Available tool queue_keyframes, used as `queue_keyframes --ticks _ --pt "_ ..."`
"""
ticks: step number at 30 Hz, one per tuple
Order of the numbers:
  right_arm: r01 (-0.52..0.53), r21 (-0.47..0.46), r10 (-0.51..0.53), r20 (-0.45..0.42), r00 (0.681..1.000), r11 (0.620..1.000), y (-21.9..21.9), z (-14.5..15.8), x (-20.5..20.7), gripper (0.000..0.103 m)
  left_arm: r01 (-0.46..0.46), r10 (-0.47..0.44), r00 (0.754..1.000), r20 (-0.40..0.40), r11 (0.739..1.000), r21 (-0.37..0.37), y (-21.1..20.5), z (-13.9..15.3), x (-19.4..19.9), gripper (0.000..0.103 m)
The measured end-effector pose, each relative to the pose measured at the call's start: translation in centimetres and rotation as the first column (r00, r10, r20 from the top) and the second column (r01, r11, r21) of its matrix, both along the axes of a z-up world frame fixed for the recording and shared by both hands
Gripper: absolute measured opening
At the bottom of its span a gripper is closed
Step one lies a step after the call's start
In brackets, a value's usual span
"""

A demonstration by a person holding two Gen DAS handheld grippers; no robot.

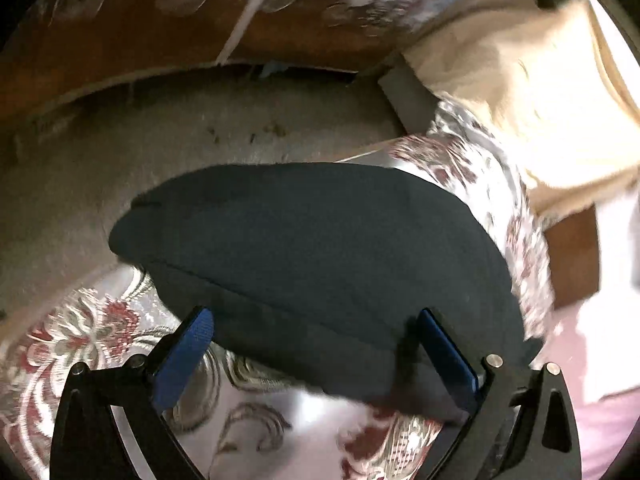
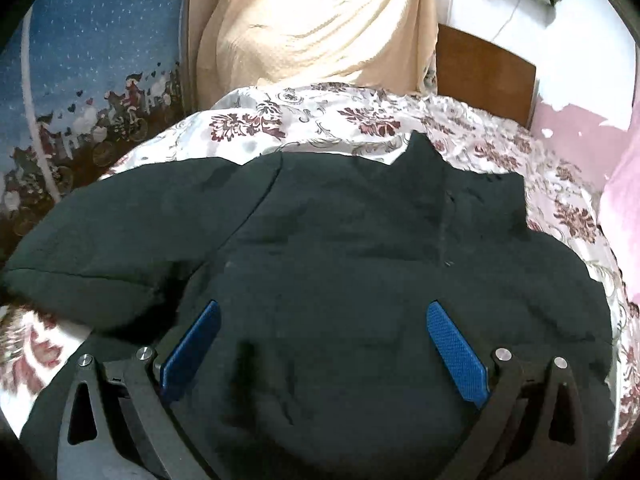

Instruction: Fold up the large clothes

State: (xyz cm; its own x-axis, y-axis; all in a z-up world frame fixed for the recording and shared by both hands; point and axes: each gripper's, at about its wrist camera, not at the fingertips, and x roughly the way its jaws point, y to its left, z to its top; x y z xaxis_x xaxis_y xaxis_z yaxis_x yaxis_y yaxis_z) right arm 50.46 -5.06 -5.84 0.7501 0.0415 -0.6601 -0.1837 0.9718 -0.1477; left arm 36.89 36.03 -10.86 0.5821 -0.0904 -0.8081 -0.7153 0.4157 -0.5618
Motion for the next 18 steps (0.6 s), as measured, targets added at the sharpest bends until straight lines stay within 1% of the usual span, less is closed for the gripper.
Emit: queue_keyframes --ticks 1,3,5,6,8,9,11,12,13,14,16,18 --pt "0.002 -0.018 -0.002 0.001 1.000 1.000 1.1 -0.5 -0.1 0.101 -0.020 0.021 1.000 0.014 0.999 -0.029 0.4 -0.6 0.0 0.102" --pt "-0.013 -0.054 0.011 -0.033 0.999 0.998 2.1 -2.5 0.4 0.101 -0.058 0.060 0.998 0.034 0.996 -0.062 1.2 -1.6 -0.2 0.097" --pt "-0.012 -0.060 0.008 -0.059 0.998 0.998 2.4 -3.7 0.6 0.102 -0.108 0.112 0.993 0.044 0.991 -0.084 1.8 -2.3 -0.6 0.080" --pt "-0.011 -0.045 0.009 -0.063 0.998 0.999 2.3 -3.9 0.6 0.102 -0.126 0.130 0.990 0.046 0.988 -0.091 2.0 -2.5 -0.7 0.075" --pt "-0.014 -0.025 0.012 -0.061 0.998 1.000 2.1 -3.9 0.4 0.102 -0.158 0.162 0.986 0.042 0.983 -0.088 2.2 -2.8 -1.0 0.054" --pt "-0.015 -0.031 0.014 -0.056 0.998 0.999 2.2 -4.1 0.3 0.102 -0.169 0.172 0.984 0.037 0.983 -0.078 2.3 -2.8 -1.0 0.049" --pt "-0.019 -0.065 0.015 -0.057 0.998 0.998 2.5 -4.7 0.4 0.102 -0.175 0.177 0.984 0.036 0.984 -0.041 2.3 -2.5 -0.9 0.031" --pt "-0.018 -0.095 0.012 -0.058 0.998 0.995 2.9 -5.0 0.4 0.102 -0.177 0.178 0.983 0.039 0.984 -0.028 2.3 -2.2 -0.7 0.027" --pt "-0.016 -0.114 0.009 -0.058 0.998 0.993 3.3 -5.2 0.6 0.102 -0.178 0.179 0.983 0.050 0.984 -0.022 2.2 -1.8 -0.6 0.020" --pt "-0.015 -0.128 0.007 -0.058 0.998 0.992 3.5 -5.4 0.6 0.102 -0.182 0.183 0.981 0.064 0.983 -0.025 2.4 -1.5 -0.6 0.015" --pt "-0.016 -0.116 0.010 -0.058 0.998 0.993 3.4 -5.3 0.4 0.102 -0.210 0.212 0.972 0.103 0.977 -0.032 2.3 -0.4 -1.2 0.012" --pt "-0.026 -0.062 0.023 -0.053 0.998 0.998 3.0 -4.9 0.1 0.102 -0.222 0.225 0.964 0.139 0.974 -0.033 2.0 1.0 -1.5 0.010"
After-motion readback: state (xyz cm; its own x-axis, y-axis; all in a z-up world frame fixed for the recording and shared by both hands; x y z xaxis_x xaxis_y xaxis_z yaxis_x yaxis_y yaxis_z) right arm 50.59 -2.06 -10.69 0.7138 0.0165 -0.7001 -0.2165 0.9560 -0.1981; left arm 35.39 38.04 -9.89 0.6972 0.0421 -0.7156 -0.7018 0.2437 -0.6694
